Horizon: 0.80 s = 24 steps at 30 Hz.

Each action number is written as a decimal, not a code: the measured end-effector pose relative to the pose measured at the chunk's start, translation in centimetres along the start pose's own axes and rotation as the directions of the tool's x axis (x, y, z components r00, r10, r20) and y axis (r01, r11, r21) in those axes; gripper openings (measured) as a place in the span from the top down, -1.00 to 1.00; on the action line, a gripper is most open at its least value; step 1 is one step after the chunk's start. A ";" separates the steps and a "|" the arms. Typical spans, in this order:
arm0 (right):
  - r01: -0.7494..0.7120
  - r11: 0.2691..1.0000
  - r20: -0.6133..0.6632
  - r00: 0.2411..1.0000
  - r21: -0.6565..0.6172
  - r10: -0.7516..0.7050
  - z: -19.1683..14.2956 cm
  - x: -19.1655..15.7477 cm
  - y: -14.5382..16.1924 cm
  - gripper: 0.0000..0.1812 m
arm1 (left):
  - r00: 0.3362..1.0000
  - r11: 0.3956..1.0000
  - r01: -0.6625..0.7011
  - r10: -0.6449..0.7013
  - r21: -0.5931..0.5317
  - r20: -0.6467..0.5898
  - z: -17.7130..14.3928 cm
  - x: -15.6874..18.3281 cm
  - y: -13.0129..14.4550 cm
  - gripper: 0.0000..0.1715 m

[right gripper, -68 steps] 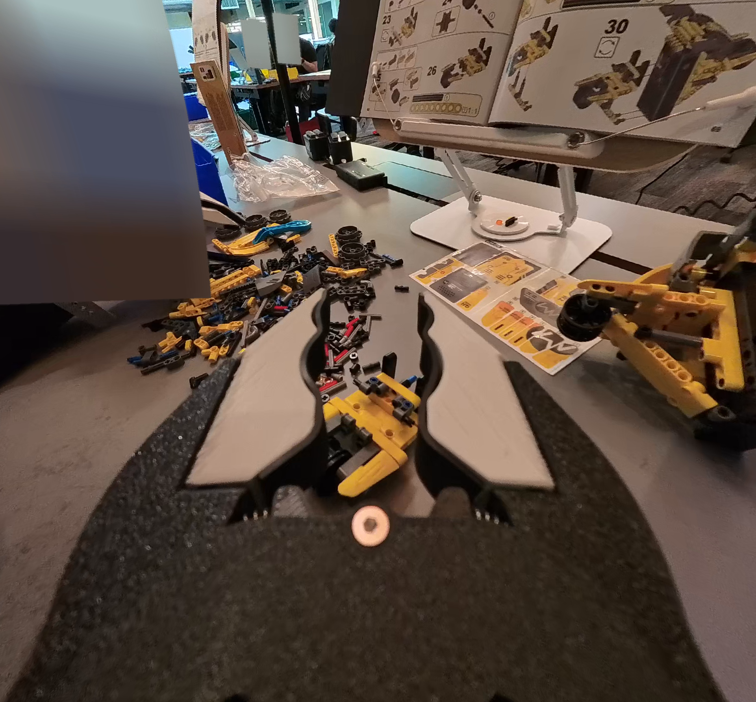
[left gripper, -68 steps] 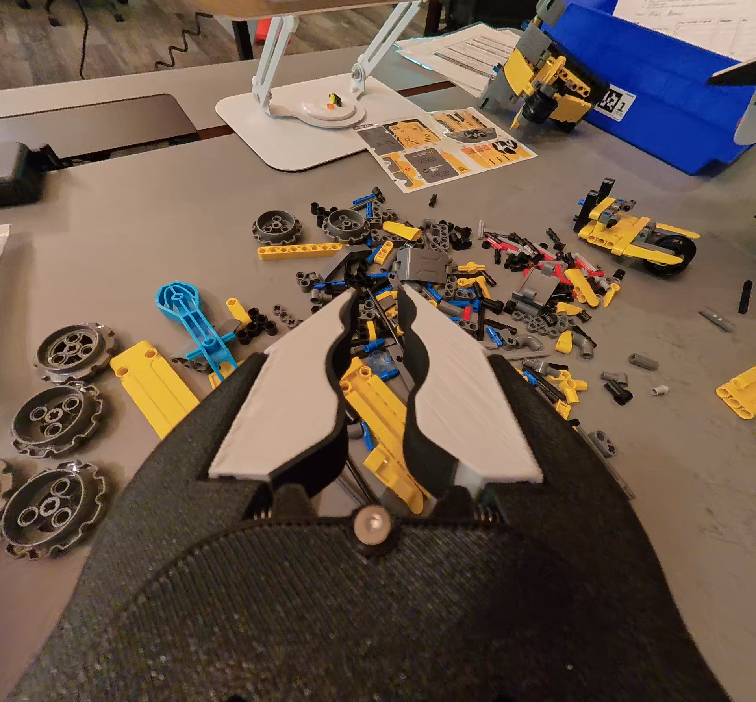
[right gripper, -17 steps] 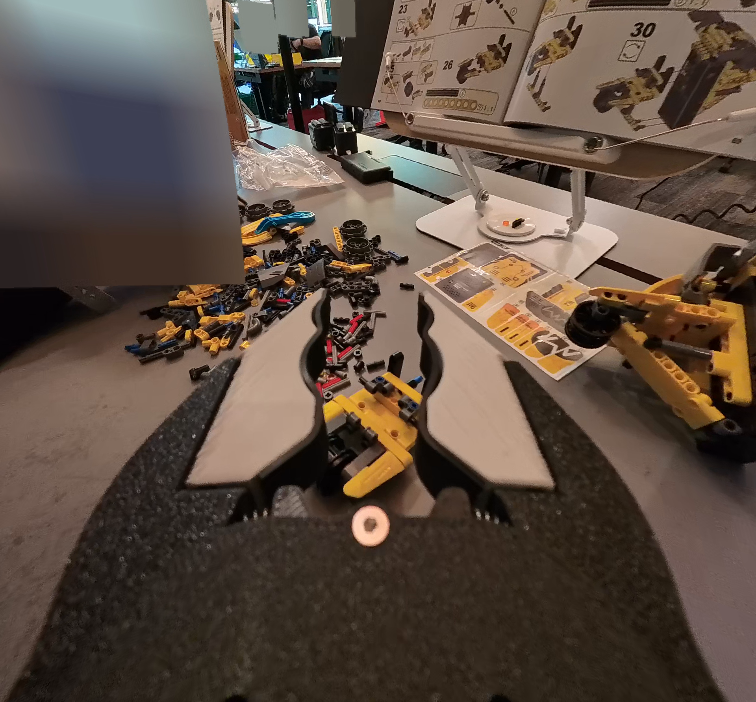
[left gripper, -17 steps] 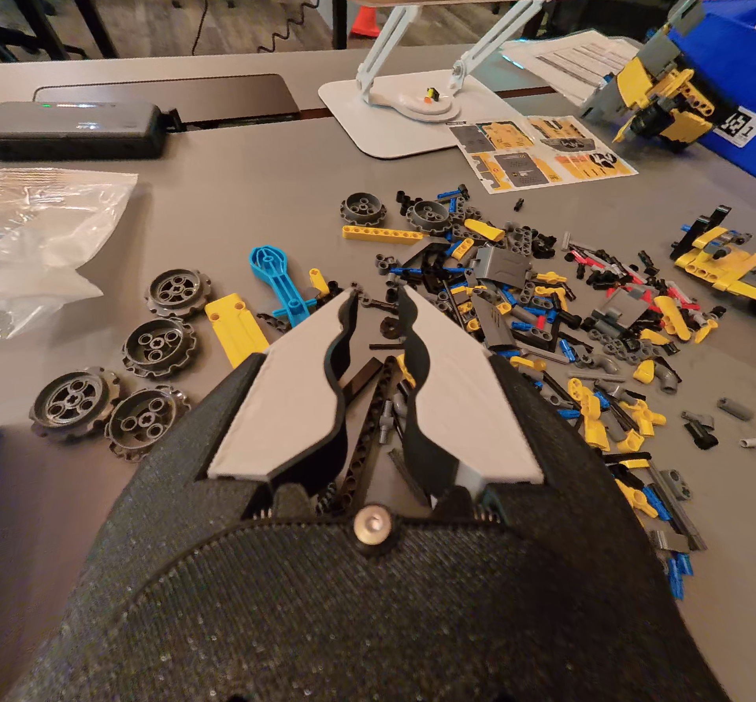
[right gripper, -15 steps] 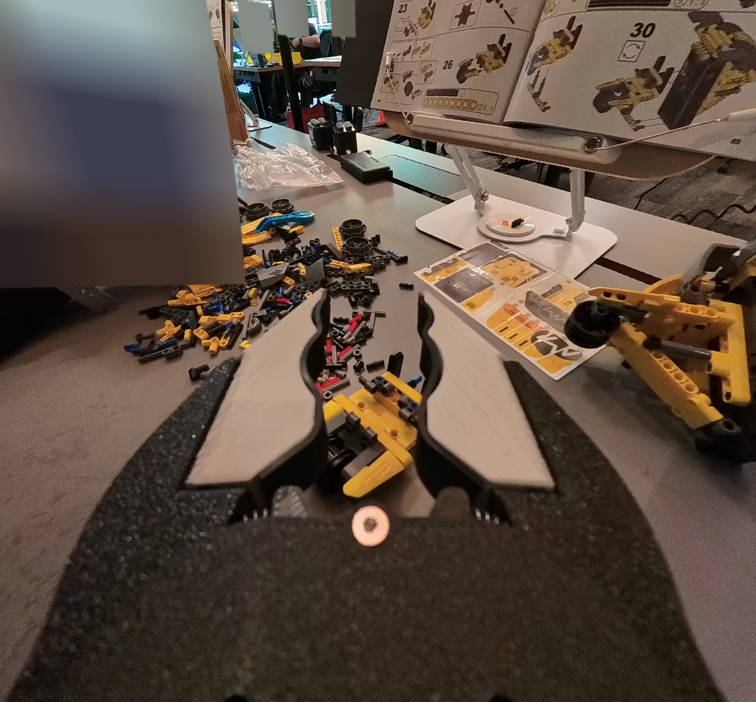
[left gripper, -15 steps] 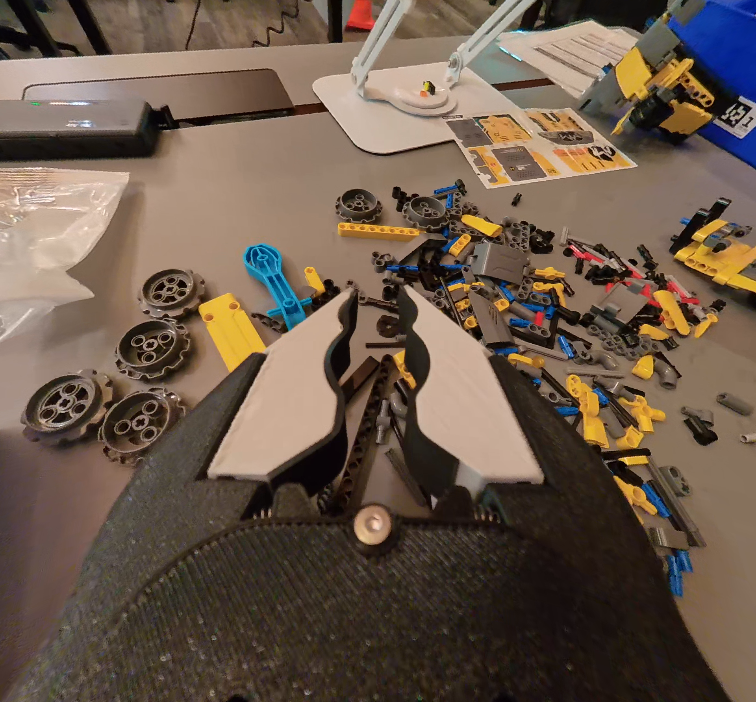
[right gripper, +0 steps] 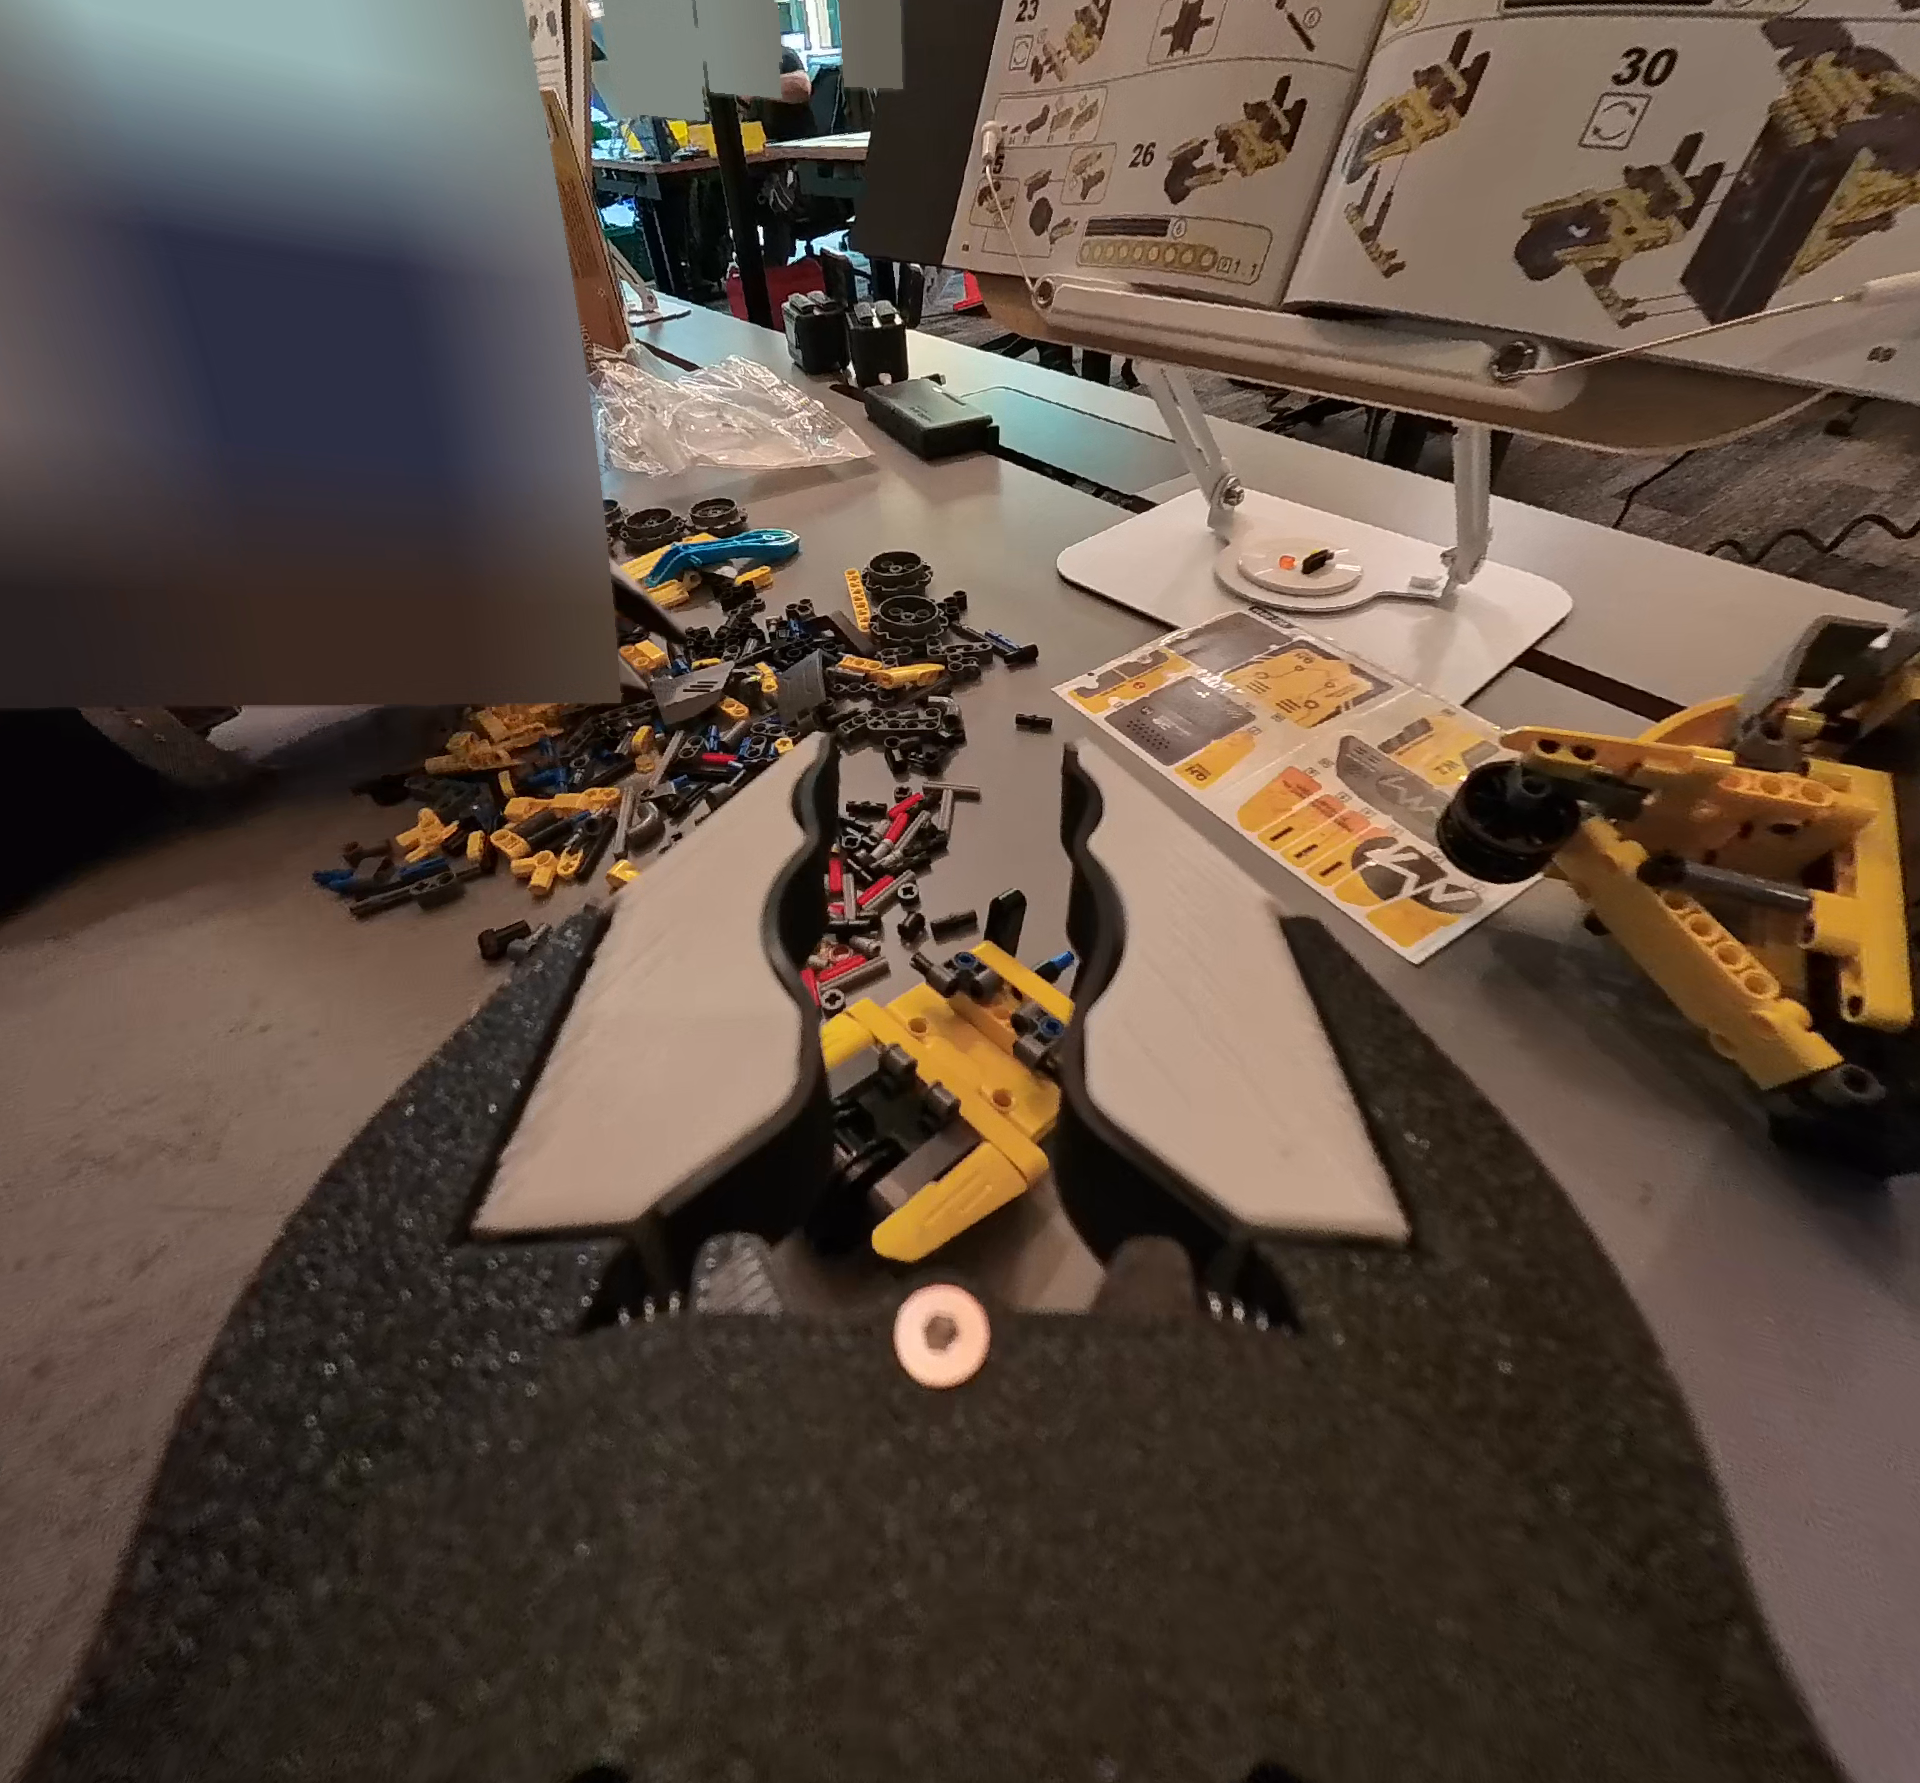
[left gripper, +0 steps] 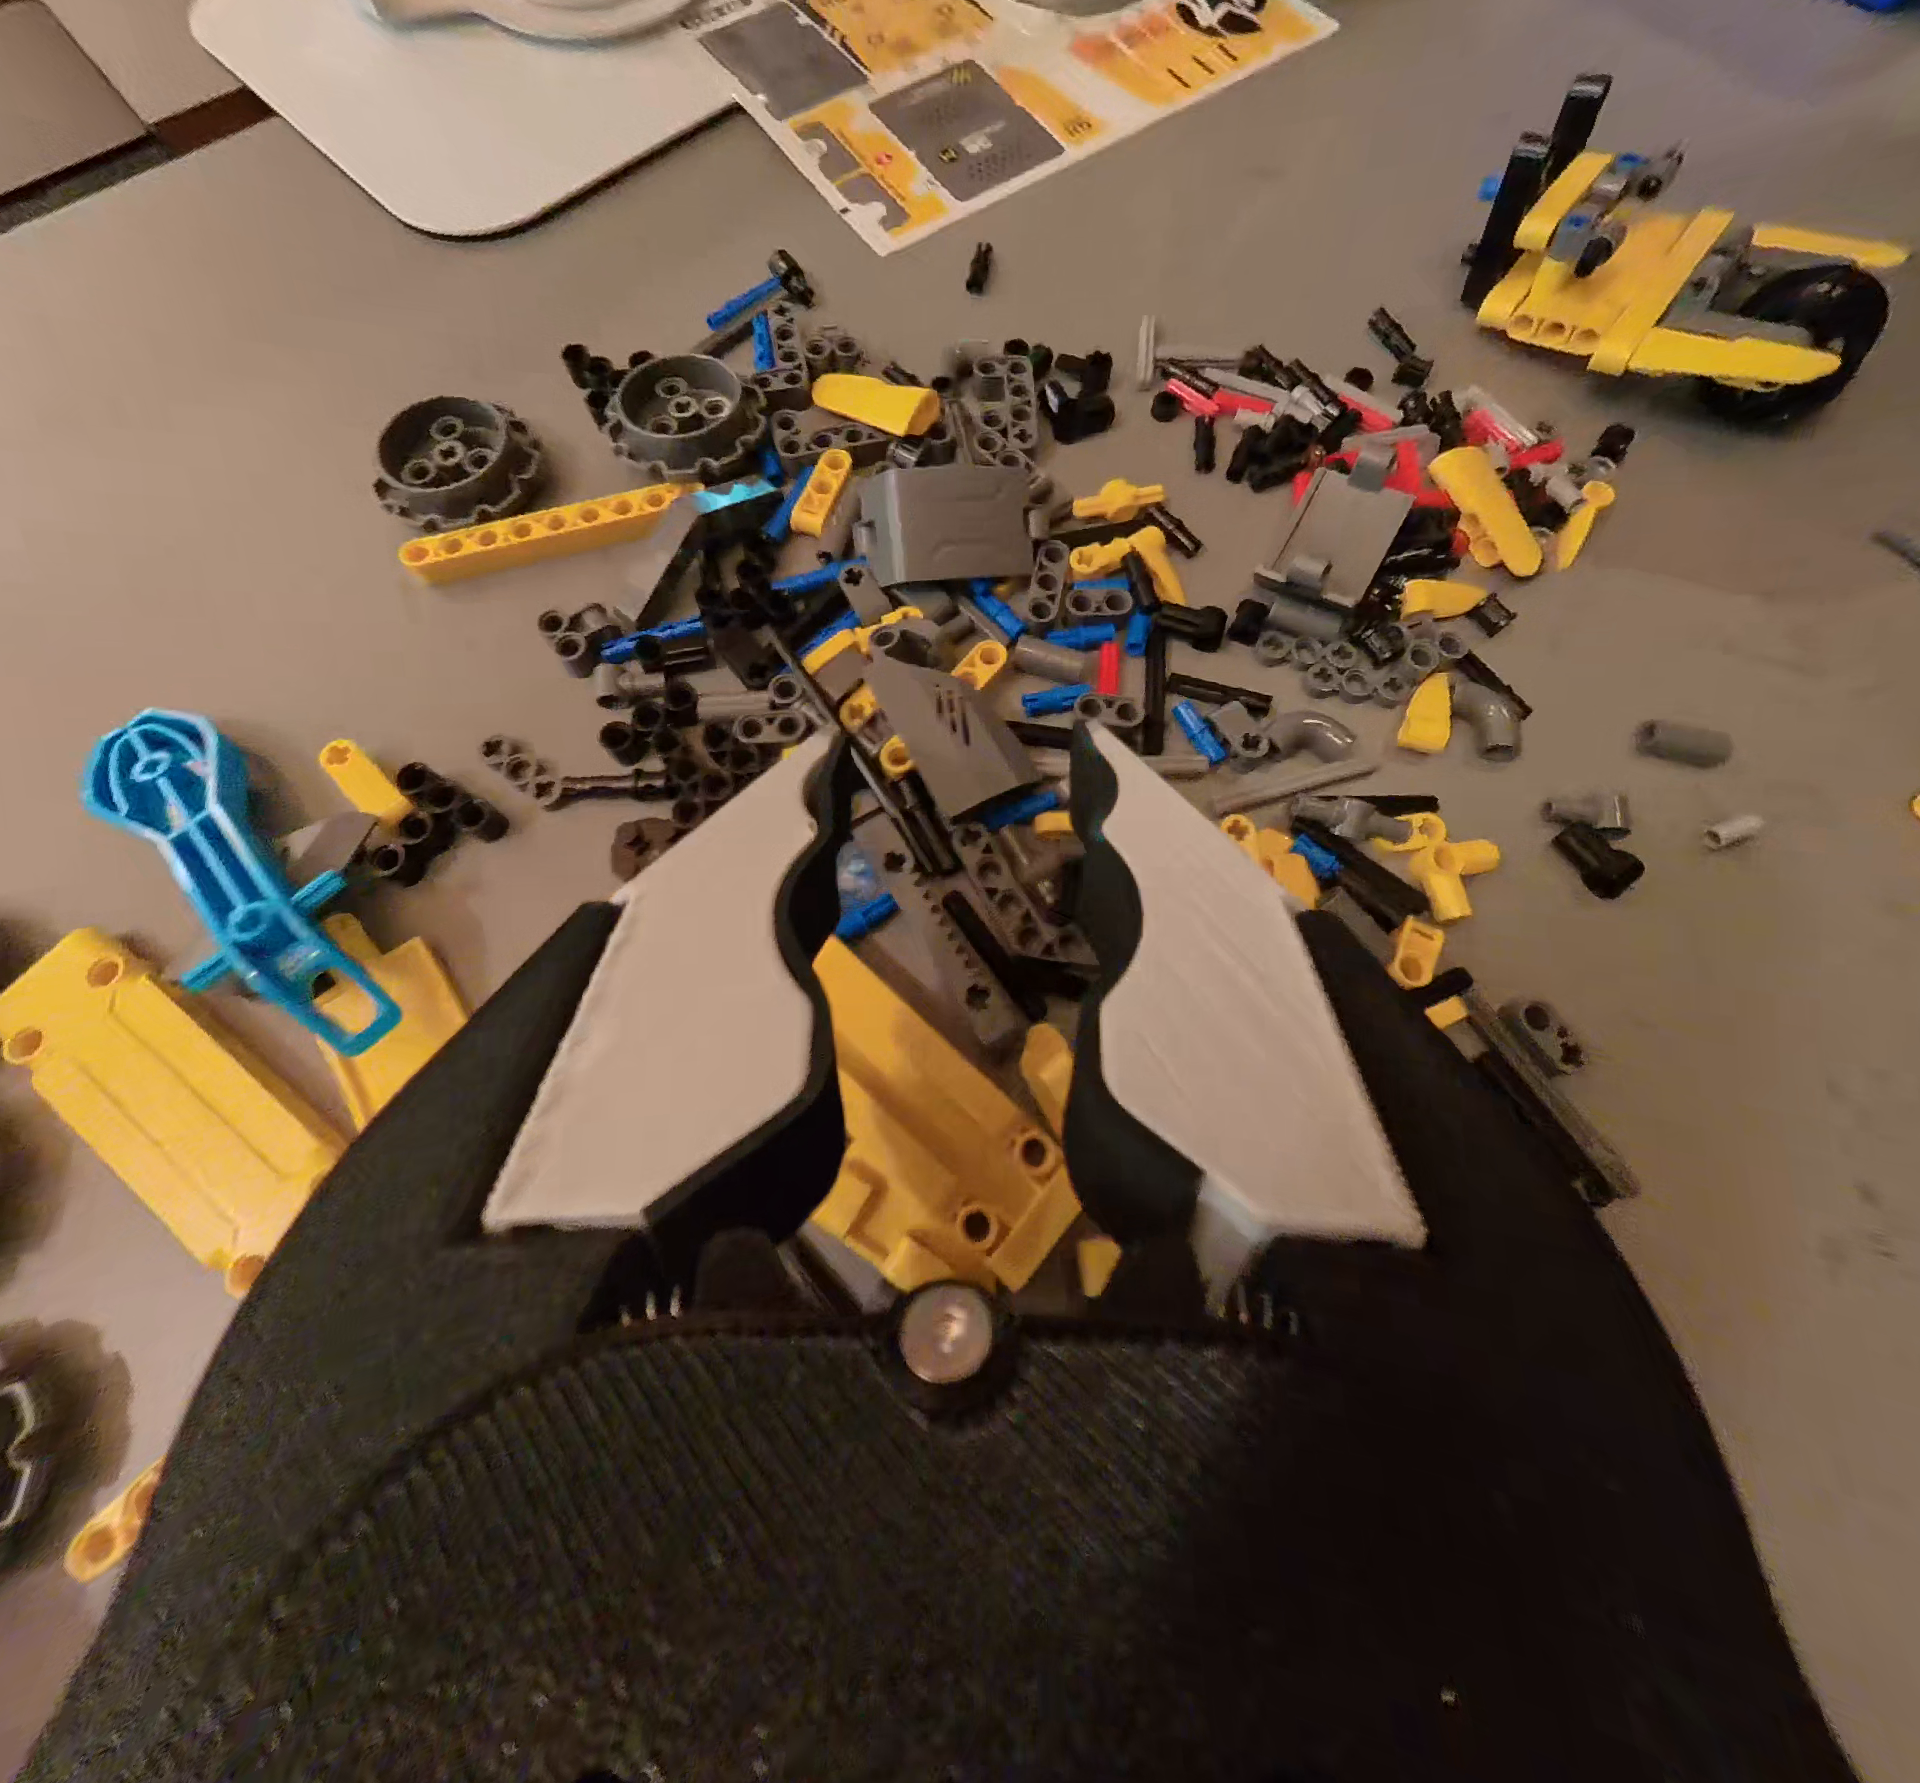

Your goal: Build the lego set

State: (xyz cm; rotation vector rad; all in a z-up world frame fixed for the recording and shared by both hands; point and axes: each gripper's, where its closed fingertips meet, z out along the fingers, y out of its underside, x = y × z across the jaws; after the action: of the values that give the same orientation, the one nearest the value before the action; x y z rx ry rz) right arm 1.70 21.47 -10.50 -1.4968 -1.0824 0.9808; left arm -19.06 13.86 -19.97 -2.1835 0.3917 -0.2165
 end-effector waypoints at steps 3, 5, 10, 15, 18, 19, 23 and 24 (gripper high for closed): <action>0.000 1.000 0.002 1.000 -0.006 0.000 0.1 0.0 0.2 0.53 | 1.000 0.999 -0.021 0.021 -0.038 0.008 0.7 0.6 0.2 0.59; 0.001 1.000 0.003 1.000 -0.009 -0.001 0.2 -0.1 0.2 0.53 | 0.998 0.997 -0.032 0.035 -0.073 0.044 1.1 0.4 0.6 0.61; 0.002 1.000 0.005 1.000 -0.009 -0.002 0.2 -0.1 0.2 0.53 | 0.994 0.991 -0.065 0.074 -0.119 0.077 1.5 0.3 1.2 0.71; 0.006 1.000 0.001 1.000 -0.004 -0.006 0.1 -0.1 0.0 0.54 | 0.995 0.999 -0.037 0.041 -0.039 0.092 0.4 -0.4 0.0 0.93; 0.003 1.000 0.002 1.000 -0.001 -0.003 0.0 -0.1 0.0 0.54 | 0.994 0.999 0.022 -0.025 0.030 0.107 -0.7 -1.5 -0.6 1.00; 0.004 1.000 0.002 1.000 -0.001 -0.004 0.0 -0.1 0.0 0.54 | 0.994 0.997 0.048 -0.053 0.056 0.095 -1.0 -1.7 -0.8 1.00; 0.006 1.000 0.003 1.000 -0.005 -0.006 0.1 -0.2 0.1 0.54 | 0.986 0.978 0.169 -0.167 0.119 -0.028 -1.2 -1.1 -1.4 0.70; 0.006 1.000 0.003 1.000 -0.006 -0.006 0.1 -0.2 0.1 0.53 | 0.982 0.976 0.187 -0.181 0.111 -0.057 -1.0 -0.7 -1.3 0.60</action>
State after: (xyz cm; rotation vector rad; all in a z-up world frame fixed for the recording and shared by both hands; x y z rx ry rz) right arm 1.57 21.33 -10.60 -1.4963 -1.0928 0.9767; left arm -19.70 14.13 -18.33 -2.1031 0.1969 -0.3839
